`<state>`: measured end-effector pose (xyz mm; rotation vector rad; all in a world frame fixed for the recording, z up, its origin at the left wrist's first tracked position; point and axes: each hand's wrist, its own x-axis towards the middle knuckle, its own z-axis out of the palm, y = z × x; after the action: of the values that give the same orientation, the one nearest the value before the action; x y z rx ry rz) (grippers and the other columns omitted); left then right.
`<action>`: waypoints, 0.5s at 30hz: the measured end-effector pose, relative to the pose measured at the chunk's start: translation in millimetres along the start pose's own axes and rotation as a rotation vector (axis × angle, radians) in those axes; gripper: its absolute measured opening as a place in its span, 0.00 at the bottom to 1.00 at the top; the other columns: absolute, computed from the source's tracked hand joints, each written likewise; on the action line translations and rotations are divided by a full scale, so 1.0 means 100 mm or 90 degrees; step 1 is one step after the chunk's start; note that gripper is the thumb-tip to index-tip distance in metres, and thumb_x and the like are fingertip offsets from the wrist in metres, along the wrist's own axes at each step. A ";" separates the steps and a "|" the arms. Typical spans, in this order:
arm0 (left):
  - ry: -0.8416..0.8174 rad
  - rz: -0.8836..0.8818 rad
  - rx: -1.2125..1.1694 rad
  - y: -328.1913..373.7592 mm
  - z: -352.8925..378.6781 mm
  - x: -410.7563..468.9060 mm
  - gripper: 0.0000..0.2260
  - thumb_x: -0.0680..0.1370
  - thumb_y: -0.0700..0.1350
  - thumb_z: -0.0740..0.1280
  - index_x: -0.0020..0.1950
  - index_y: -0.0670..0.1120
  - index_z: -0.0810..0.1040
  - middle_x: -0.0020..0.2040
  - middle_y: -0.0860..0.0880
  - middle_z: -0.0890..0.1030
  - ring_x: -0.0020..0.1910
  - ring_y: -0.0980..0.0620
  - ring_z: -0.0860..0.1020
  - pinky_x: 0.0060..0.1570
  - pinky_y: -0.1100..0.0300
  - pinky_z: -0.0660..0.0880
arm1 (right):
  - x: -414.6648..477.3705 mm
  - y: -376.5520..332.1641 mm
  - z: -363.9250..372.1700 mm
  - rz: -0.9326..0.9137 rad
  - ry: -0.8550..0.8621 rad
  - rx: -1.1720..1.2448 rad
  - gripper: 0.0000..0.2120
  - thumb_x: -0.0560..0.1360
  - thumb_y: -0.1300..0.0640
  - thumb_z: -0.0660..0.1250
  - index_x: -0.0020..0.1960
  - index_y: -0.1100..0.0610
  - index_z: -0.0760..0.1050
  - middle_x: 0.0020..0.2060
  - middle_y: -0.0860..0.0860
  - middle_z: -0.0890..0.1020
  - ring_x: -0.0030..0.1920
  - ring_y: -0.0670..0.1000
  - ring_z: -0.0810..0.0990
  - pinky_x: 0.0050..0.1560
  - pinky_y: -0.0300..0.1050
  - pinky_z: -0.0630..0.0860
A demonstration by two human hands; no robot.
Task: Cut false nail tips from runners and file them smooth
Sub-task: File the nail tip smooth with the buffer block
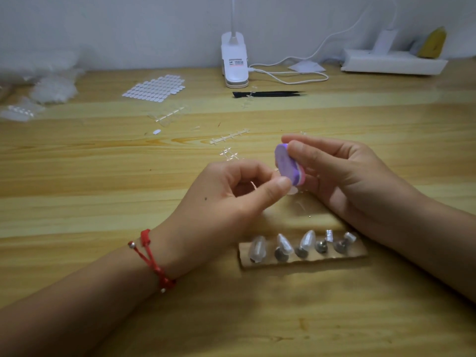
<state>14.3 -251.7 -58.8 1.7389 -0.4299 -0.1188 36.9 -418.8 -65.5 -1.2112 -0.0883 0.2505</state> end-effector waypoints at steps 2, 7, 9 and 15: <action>0.007 -0.003 -0.020 0.01 0.00 -0.01 0.08 0.70 0.51 0.67 0.36 0.48 0.79 0.23 0.58 0.69 0.24 0.60 0.64 0.25 0.71 0.62 | 0.01 -0.01 0.00 -0.011 0.021 0.043 0.07 0.63 0.57 0.71 0.40 0.55 0.86 0.38 0.53 0.85 0.36 0.46 0.83 0.36 0.37 0.79; 0.077 -0.019 -0.065 -0.01 -0.03 0.04 0.11 0.70 0.51 0.67 0.43 0.44 0.82 0.22 0.57 0.70 0.22 0.61 0.64 0.26 0.74 0.63 | 0.00 -0.02 -0.02 -0.018 -0.004 0.027 0.07 0.64 0.56 0.71 0.41 0.52 0.86 0.38 0.50 0.85 0.34 0.45 0.83 0.27 0.34 0.76; 0.096 -0.027 -0.066 -0.03 -0.03 0.04 0.10 0.70 0.51 0.67 0.42 0.45 0.81 0.22 0.56 0.69 0.22 0.60 0.64 0.26 0.74 0.63 | 0.00 -0.02 -0.05 -0.008 -0.033 0.025 0.09 0.65 0.58 0.71 0.43 0.53 0.86 0.40 0.51 0.86 0.36 0.44 0.83 0.32 0.34 0.78; 0.111 -0.026 -0.070 -0.05 -0.06 0.05 0.08 0.75 0.48 0.65 0.43 0.45 0.80 0.22 0.57 0.68 0.23 0.60 0.62 0.26 0.73 0.62 | 0.00 0.00 -0.09 0.009 -0.121 -0.013 0.23 0.61 0.63 0.75 0.56 0.54 0.83 0.51 0.53 0.85 0.48 0.48 0.85 0.44 0.36 0.80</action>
<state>22.5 -246.9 -61.8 1.6342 -0.2552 -0.0186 38.8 -427.0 -68.8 -1.2066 -0.2485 0.3782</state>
